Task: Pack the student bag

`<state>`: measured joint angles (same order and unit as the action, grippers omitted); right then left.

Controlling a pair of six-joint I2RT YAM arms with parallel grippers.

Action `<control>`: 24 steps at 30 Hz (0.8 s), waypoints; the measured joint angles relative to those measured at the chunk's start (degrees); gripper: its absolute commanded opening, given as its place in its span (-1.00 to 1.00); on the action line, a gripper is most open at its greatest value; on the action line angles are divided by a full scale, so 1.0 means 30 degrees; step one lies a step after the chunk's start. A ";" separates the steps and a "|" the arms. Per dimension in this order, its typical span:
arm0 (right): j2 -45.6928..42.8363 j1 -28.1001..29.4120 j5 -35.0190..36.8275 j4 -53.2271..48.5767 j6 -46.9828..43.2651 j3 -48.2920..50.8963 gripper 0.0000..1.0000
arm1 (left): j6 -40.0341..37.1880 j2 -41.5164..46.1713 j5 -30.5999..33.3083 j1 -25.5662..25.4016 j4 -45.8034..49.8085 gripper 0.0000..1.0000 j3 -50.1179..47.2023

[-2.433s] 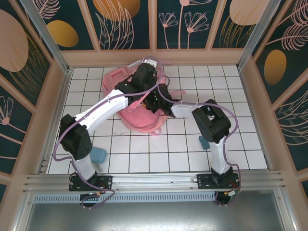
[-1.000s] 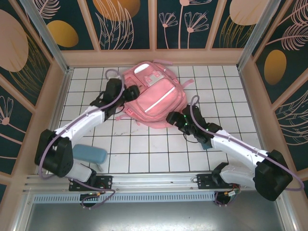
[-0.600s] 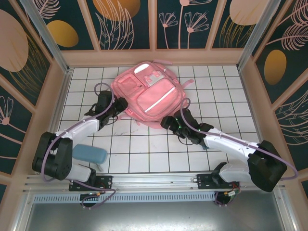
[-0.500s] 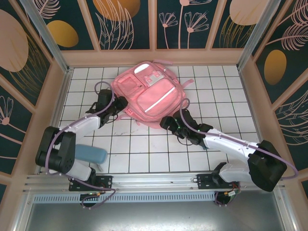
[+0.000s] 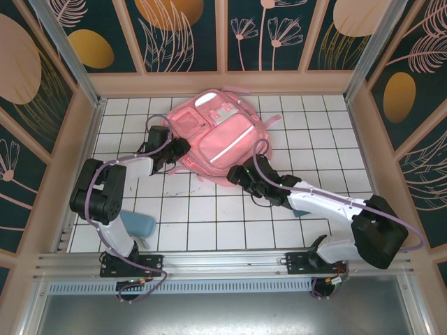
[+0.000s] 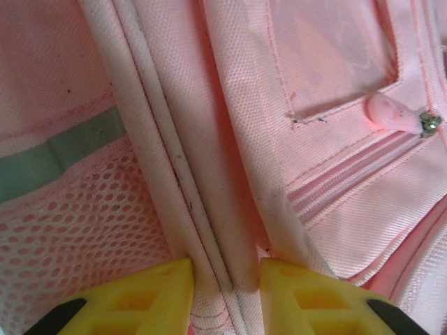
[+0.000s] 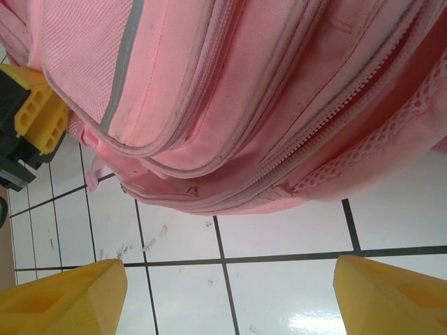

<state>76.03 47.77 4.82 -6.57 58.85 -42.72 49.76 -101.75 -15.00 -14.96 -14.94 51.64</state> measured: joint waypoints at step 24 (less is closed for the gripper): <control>0.3483 -0.0175 0.1377 -0.0073 -0.1035 -0.0882 0.27 | 0.1588 -0.0933 -0.0954 0.0131 -0.1115 -0.90 0.0189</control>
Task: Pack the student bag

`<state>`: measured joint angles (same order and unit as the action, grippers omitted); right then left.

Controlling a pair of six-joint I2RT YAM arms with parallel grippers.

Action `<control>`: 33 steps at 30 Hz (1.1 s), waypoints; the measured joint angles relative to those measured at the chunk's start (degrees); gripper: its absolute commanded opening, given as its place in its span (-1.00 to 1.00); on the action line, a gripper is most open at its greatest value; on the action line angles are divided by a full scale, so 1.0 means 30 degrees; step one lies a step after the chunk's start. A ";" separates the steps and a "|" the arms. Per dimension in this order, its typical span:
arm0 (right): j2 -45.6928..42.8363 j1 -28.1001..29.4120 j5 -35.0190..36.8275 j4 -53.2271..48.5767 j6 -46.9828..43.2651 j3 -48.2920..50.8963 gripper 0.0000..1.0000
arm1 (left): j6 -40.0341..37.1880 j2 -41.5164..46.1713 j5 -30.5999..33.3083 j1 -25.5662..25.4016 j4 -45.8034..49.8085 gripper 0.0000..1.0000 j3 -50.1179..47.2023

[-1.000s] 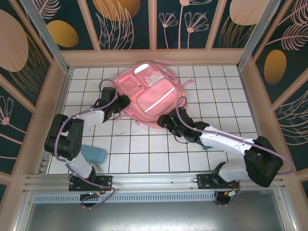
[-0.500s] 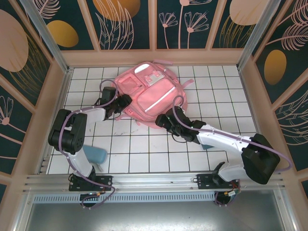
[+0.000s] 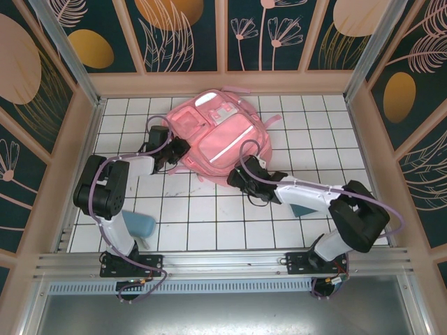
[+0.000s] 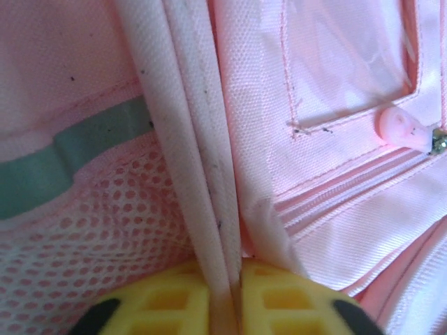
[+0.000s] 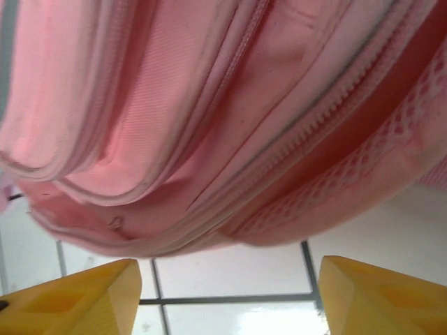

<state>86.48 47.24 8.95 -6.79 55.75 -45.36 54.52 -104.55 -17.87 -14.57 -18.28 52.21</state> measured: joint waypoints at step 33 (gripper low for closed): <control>0.0933 0.5610 0.5180 -0.5632 -0.3854 -0.6339 0.00 | 0.4080 0.5122 -0.1829 -0.1486 -0.2266 -1.00 -0.0925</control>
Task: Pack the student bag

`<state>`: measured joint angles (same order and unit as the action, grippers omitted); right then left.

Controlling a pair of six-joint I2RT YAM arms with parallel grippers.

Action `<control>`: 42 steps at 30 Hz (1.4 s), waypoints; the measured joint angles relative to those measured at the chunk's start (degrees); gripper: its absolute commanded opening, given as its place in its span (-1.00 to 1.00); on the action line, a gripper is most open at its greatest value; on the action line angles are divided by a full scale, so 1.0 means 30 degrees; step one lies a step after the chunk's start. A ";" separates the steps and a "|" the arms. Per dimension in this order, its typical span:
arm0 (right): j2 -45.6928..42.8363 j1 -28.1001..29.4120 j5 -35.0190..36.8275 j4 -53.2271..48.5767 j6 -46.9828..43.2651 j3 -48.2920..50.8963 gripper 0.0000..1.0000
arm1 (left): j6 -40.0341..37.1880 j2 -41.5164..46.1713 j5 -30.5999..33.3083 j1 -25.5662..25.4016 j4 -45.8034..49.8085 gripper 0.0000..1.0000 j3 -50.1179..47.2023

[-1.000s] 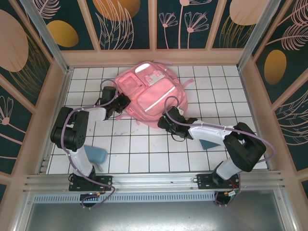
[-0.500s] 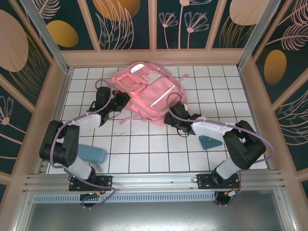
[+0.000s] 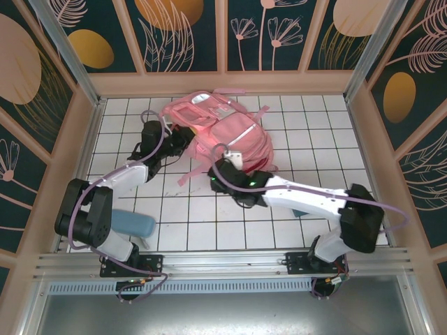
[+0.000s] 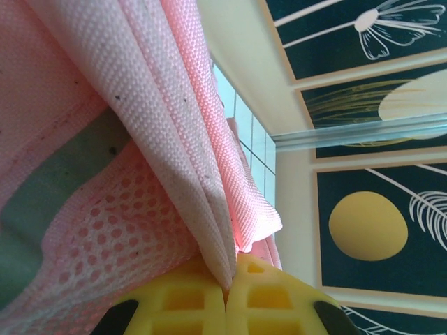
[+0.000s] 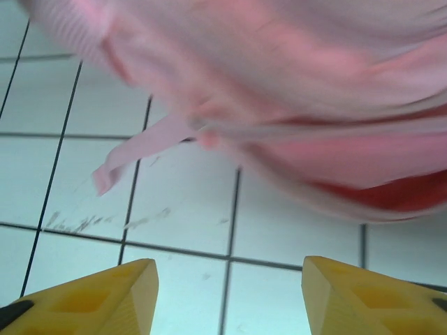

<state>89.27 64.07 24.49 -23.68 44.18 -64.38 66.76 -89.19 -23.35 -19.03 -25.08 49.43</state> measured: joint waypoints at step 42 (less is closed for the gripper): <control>0.5931 -0.2790 0.4998 -0.0648 0.2069 -0.2783 -0.94 | 0.0153 -0.1370 -0.0991 -0.1523 0.0583 -1.00 0.1698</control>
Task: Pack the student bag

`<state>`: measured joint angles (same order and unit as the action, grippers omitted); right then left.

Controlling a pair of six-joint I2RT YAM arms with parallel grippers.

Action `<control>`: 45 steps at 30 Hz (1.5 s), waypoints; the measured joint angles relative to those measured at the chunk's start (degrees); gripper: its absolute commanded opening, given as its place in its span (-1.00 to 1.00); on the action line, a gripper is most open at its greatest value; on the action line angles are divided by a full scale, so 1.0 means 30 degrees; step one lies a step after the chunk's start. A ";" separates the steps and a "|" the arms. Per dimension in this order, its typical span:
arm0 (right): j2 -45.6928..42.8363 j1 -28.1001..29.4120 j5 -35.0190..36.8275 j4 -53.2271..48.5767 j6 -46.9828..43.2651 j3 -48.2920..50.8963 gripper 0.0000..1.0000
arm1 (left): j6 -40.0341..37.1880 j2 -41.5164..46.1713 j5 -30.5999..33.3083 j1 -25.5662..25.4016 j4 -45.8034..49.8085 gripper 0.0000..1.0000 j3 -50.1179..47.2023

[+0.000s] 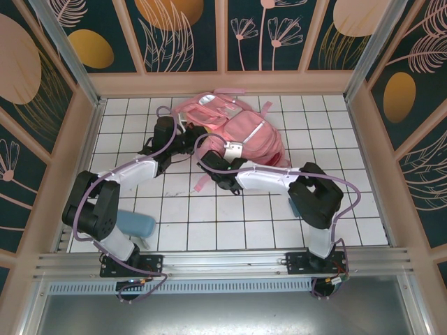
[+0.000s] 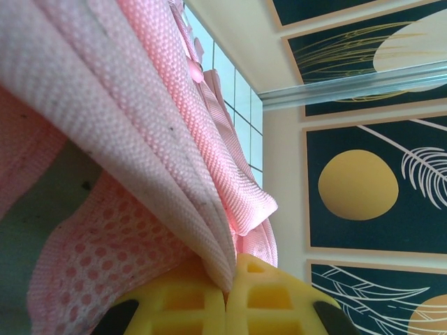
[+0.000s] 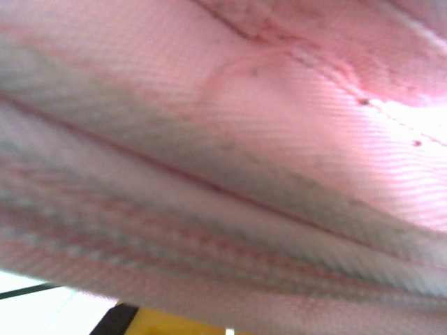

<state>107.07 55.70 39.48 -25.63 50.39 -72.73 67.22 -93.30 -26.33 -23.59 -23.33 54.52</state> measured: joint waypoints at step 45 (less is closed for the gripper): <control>-0.5231 -0.1792 -0.9785 0.3876 -0.5209 0.5610 -1.00 | -0.3162 0.3096 0.4954 0.2033 0.3504 0.42 -0.3249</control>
<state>91.37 50.33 10.13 -14.00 34.76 -55.90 57.74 -84.01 -11.46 -17.50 -12.82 44.77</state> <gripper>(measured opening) 0.049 0.683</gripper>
